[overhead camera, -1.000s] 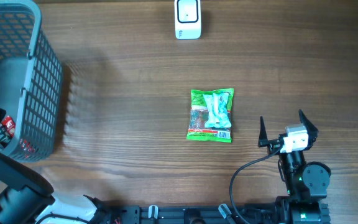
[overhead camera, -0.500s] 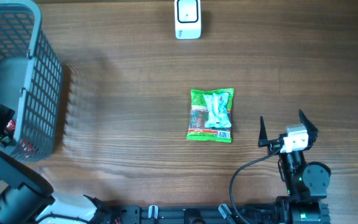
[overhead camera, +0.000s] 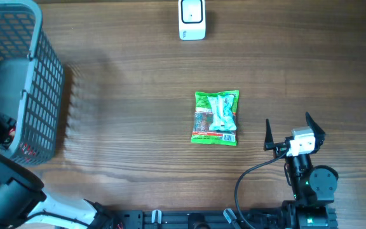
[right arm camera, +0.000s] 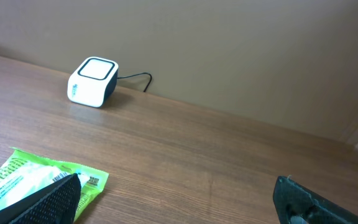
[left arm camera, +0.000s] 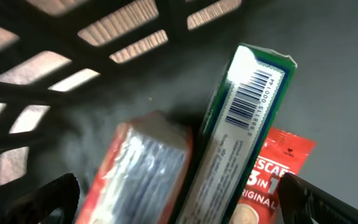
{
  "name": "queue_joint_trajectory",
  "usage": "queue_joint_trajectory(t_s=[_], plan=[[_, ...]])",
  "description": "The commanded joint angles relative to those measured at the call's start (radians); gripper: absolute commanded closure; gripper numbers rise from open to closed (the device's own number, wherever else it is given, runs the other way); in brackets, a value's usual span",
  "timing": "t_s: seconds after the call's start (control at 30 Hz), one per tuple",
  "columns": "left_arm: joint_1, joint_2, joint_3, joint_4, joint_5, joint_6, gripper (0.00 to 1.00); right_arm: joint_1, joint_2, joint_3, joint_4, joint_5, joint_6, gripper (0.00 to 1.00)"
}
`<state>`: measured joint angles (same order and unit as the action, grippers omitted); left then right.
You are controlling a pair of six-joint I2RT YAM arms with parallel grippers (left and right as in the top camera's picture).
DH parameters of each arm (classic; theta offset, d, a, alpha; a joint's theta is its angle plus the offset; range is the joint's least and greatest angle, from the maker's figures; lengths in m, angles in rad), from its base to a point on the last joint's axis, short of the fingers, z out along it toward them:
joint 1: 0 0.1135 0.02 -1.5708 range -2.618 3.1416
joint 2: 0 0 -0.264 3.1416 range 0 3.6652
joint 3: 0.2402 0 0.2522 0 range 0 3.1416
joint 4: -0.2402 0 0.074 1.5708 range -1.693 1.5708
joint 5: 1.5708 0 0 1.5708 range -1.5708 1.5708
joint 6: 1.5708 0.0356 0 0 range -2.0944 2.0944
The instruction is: Scan the item barcode
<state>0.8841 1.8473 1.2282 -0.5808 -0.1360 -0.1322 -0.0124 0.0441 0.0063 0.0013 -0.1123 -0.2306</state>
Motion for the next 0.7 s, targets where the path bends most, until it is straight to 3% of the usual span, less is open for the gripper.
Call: queue_joint_trajectory(t_s=[0.0,0.23,0.53,0.67], plan=[[0.007,0.014,0.014,0.008,0.006,-0.007,0.0,-0.004,-0.002,-0.001,0.005,-0.015,-0.005,0.0],[0.008,0.014,0.014,0.038,0.005,-0.01,0.24,-0.004,-0.002,-0.001,0.005,-0.015,-0.005,0.0],[0.007,0.078,0.013,0.051,0.005,-0.011,0.25,-0.004,-0.002,-0.001,0.005,-0.015,-0.005,0.0],[0.007,0.069,0.014,0.057,0.006,-0.011,0.41,-0.004,-0.002,-0.001,0.005,-0.015,-0.005,0.0]])
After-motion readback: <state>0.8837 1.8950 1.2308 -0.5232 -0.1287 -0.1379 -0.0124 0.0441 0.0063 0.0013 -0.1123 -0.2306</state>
